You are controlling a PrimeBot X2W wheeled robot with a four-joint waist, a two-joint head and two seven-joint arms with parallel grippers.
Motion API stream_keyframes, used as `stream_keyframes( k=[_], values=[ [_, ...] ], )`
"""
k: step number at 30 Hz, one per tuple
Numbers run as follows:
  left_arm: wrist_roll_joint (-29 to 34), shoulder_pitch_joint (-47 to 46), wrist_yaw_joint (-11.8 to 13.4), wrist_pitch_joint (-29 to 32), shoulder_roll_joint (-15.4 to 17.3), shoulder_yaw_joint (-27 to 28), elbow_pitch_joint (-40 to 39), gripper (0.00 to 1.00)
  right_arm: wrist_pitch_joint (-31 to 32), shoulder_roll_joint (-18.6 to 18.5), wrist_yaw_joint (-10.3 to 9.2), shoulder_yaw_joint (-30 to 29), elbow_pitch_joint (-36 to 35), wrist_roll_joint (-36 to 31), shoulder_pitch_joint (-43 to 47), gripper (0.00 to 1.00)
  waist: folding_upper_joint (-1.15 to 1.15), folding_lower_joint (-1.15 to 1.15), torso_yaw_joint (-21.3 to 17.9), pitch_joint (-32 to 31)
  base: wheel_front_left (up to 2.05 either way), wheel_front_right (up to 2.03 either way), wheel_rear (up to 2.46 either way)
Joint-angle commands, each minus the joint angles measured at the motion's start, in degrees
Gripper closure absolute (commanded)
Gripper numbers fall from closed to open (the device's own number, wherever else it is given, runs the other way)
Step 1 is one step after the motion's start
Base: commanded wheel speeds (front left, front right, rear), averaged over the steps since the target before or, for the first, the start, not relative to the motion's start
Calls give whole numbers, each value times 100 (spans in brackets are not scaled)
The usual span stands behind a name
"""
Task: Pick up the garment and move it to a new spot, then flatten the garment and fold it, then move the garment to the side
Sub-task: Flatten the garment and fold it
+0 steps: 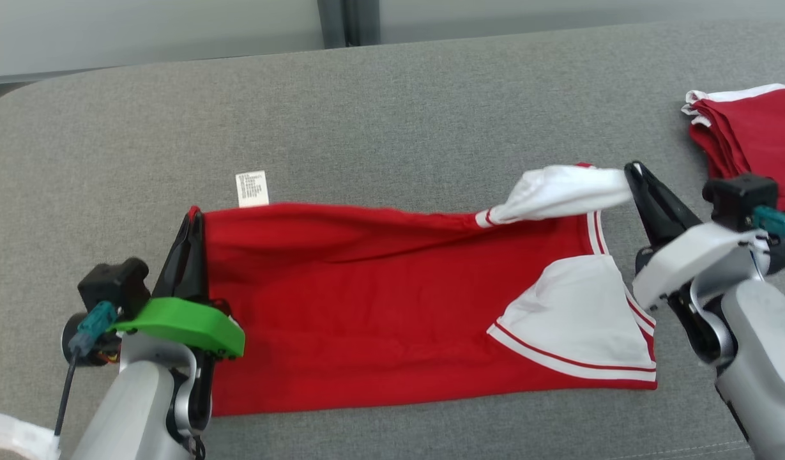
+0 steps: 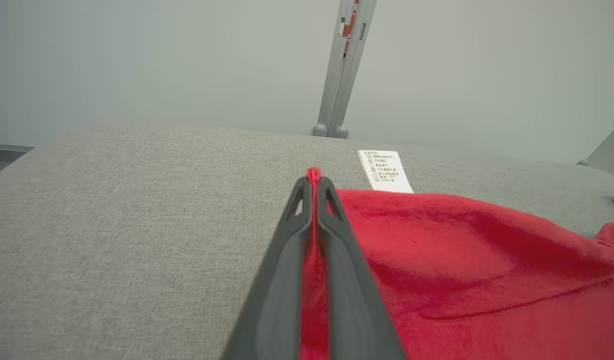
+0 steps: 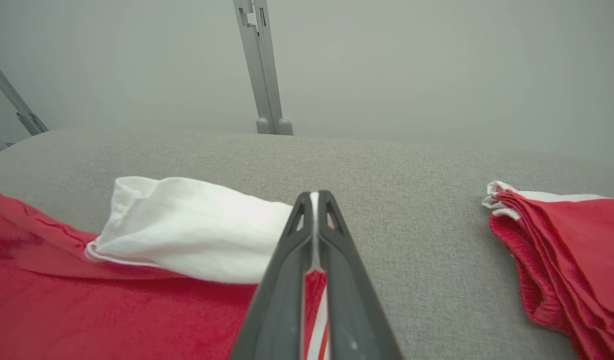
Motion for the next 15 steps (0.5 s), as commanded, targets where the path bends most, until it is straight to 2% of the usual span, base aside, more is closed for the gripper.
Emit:
stream_keyframes(
  k=[1,9,15],
  values=[
    [-53,250,96,-26,78,56,-174,100,43,38,-9,-189,-288,-55,348,100,0,0,-55,-69,0,0,0],
    [-255,1054,337,45,118,177,-692,100,586,509,-8,-895,-1682,-486,1776,100,0,0,-91,-53,0,0,0],
    [-312,1284,385,-6,58,195,-548,100,787,752,-8,-1089,-1961,-706,2114,100,0,0,-120,-7,0,0,0]
  ],
)
